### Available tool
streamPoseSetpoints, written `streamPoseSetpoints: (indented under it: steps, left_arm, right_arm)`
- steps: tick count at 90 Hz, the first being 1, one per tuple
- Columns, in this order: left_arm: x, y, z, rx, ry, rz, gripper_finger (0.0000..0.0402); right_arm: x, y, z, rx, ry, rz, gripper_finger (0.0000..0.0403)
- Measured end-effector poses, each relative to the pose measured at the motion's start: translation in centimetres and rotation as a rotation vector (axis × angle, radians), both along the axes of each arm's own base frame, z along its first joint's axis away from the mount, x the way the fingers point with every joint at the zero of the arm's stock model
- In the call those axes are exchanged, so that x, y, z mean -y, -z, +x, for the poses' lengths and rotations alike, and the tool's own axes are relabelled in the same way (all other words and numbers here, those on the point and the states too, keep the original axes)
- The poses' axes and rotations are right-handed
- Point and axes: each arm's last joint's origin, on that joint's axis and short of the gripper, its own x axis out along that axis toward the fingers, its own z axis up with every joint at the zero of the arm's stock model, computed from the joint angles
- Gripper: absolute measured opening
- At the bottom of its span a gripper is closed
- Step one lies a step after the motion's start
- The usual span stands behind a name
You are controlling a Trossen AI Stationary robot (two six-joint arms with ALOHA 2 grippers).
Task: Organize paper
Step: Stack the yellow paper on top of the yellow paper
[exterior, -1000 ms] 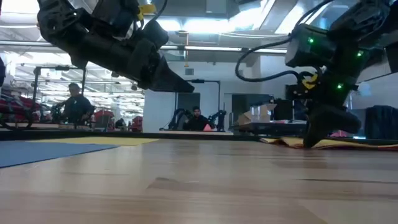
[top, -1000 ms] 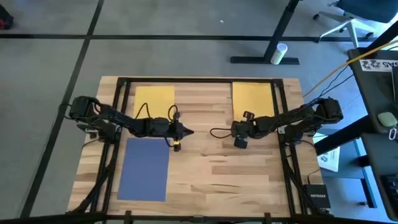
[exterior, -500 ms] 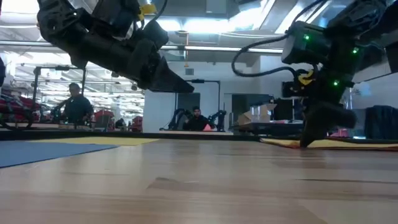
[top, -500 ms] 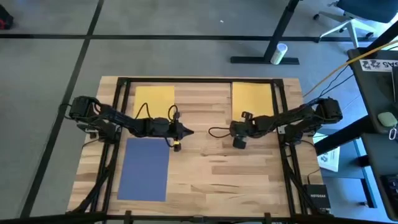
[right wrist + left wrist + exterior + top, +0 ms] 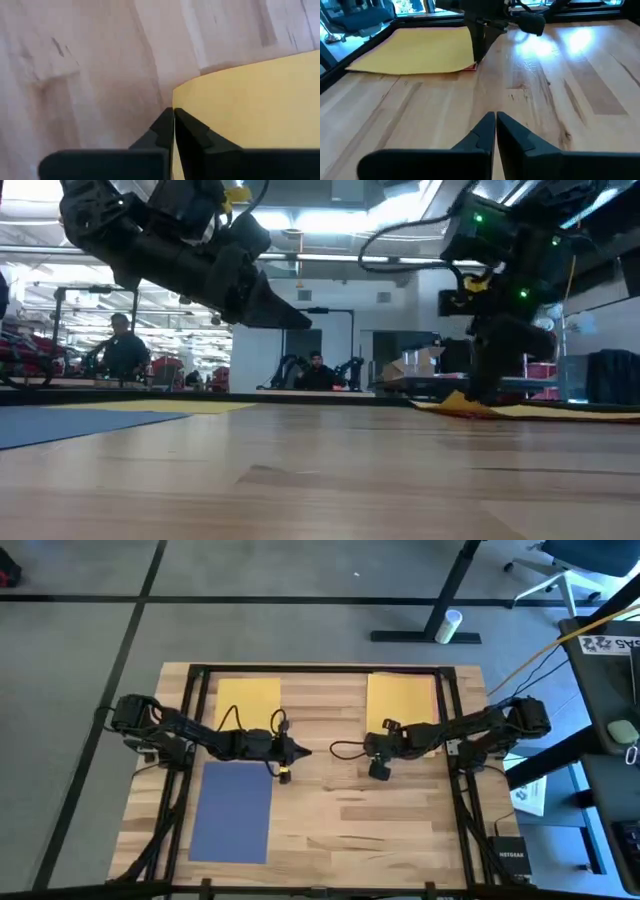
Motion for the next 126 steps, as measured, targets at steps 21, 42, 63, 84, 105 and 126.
streamPoseSetpoints:
  steps: [21,42,63,84,105,126]
  left_arm:
    - [0.0,0.4,-0.1,-0.041,0.003,0.008,0.0]
    - [0.3,-0.3,0.4,-0.016,0.018,0.026,0.0]
    - [1.3,-1.9,1.8,-0.026,0.13,0.194,0.0]
    - [0.9,-3.1,2.8,-0.048,0.163,0.332,0.0]
    - [0.8,-2.3,4.3,-0.081,0.189,0.39,0.0]
    - [0.9,-2.5,6.0,-0.113,0.2,0.398,0.0]
  right_arm:
    - [-0.2,-1.8,2.0,0.149,-0.064,0.037,0.0002]
    - [-0.4,-3.2,3.3,0.266,-0.133,0.069,0.0]
    - [-0.5,-4.3,4.1,0.341,-0.171,0.1,0.0]
    - [-0.7,-4.6,4.3,0.36,-0.19,0.128,0.0]
    - [-0.7,-4.7,4.5,0.38,-0.2,0.142,0.0]
    - [-0.7,-4.9,4.6,0.398,-0.202,0.142,0.0]
